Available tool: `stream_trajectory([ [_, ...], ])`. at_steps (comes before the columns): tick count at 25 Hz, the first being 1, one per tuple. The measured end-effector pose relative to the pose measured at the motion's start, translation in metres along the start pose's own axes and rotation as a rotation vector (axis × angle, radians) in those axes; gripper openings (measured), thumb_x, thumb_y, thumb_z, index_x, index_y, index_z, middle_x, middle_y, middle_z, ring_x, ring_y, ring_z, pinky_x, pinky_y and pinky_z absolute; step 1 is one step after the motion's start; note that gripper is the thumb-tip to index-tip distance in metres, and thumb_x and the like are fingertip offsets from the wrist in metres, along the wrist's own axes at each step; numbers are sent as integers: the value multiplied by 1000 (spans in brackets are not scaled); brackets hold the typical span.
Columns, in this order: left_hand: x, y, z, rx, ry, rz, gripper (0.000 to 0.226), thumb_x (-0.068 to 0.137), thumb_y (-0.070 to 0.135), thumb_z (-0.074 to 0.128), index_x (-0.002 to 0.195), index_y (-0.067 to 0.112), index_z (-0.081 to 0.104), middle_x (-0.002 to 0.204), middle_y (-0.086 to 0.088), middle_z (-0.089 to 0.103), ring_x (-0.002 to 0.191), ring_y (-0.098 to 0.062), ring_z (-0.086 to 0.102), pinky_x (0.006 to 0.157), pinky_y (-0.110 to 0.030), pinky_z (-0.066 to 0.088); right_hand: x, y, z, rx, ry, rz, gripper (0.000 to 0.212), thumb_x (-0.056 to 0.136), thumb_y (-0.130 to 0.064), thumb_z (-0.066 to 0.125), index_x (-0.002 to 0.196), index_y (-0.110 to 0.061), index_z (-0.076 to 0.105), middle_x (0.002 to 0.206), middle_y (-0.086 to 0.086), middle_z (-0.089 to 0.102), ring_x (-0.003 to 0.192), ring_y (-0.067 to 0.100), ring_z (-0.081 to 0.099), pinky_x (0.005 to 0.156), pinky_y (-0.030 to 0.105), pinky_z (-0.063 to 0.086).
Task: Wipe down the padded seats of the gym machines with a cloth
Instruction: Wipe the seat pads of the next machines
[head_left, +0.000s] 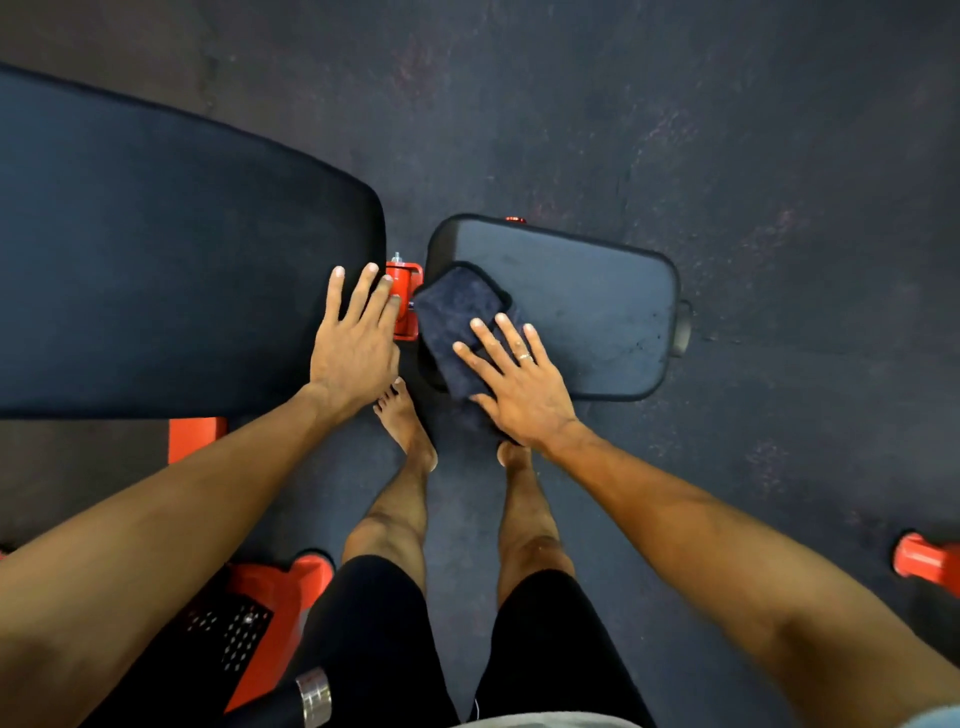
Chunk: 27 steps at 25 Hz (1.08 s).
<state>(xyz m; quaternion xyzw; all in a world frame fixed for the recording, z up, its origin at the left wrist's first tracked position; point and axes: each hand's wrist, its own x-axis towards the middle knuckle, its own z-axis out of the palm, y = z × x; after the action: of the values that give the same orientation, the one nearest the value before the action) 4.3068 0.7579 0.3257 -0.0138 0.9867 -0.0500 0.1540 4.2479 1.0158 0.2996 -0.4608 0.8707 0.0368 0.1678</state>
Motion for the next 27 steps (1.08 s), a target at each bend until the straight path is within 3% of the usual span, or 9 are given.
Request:
stream_trajectory([
  [2, 6, 23, 2, -150, 8, -37, 60, 94, 26, 50, 149, 4, 44, 159, -14, 38, 153, -31, 20, 124, -60, 2, -27, 33, -2, 5, 17, 57, 67, 100, -46, 45, 162, -29, 24, 171, 6, 14, 157, 35, 9, 125, 56, 12],
  [5, 14, 62, 8, -427, -19, -76, 62, 96, 22, 53, 153, 3, 37, 163, -13, 31, 153, -28, 24, 126, -49, 15, -56, 78, -10, 39, -17, 199, 66, 101, -43, 46, 162, -32, 22, 171, 4, 13, 157, 34, 9, 125, 55, 12],
  [9, 8, 98, 17, -752, -28, -281, 66, 100, 15, 51, 158, 3, 23, 168, -11, 16, 155, -24, 16, 126, -38, 20, -21, 75, -23, 110, -36, 407, 65, 103, -40, 47, 162, -33, 21, 171, 5, 10, 157, 36, 5, 126, 55, 7],
  [12, 0, 111, 19, -776, -1, -295, 67, 102, 16, 48, 161, 10, 17, 170, -6, 8, 157, -20, 8, 121, -30, 22, 23, 45, -32, 207, -20, 507, 64, 104, -39, 43, 162, -31, 20, 171, 7, 7, 157, 38, 1, 126, 56, 3],
  [16, 2, 119, 20, -770, 2, -310, 67, 101, 12, 48, 160, 7, 18, 170, -9, 9, 156, -24, 9, 125, -41, 22, 2, 35, -25, 151, -41, 196, 65, 102, -34, 49, 162, -30, 23, 171, 5, 8, 157, 34, 2, 126, 52, 2],
  [18, 5, 121, 18, -707, 18, -265, 66, 101, 13, 49, 160, 6, 21, 169, -10, 12, 156, -28, 12, 125, -45, 22, -30, 57, -19, 136, -40, 149, 66, 101, -31, 52, 161, -33, 26, 171, 1, 11, 158, 31, 5, 126, 52, 3],
  [23, 16, 136, 23, -620, 35, -202, 63, 105, 28, 44, 160, 8, 20, 169, -8, 12, 157, -29, 5, 126, -47, 16, -28, 118, -38, 123, -108, 363, 65, 104, -35, 47, 162, -36, 17, 172, 2, 3, 158, 32, -2, 126, 53, 1],
  [27, 19, 149, 29, -609, 57, -267, 68, 104, 29, 46, 161, 9, 16, 170, -7, 4, 157, -28, -3, 127, -50, 10, 24, 95, -50, 195, -110, 421, 69, 104, -38, 42, 163, -33, 8, 171, 5, -7, 156, 34, -12, 125, 53, -7],
])
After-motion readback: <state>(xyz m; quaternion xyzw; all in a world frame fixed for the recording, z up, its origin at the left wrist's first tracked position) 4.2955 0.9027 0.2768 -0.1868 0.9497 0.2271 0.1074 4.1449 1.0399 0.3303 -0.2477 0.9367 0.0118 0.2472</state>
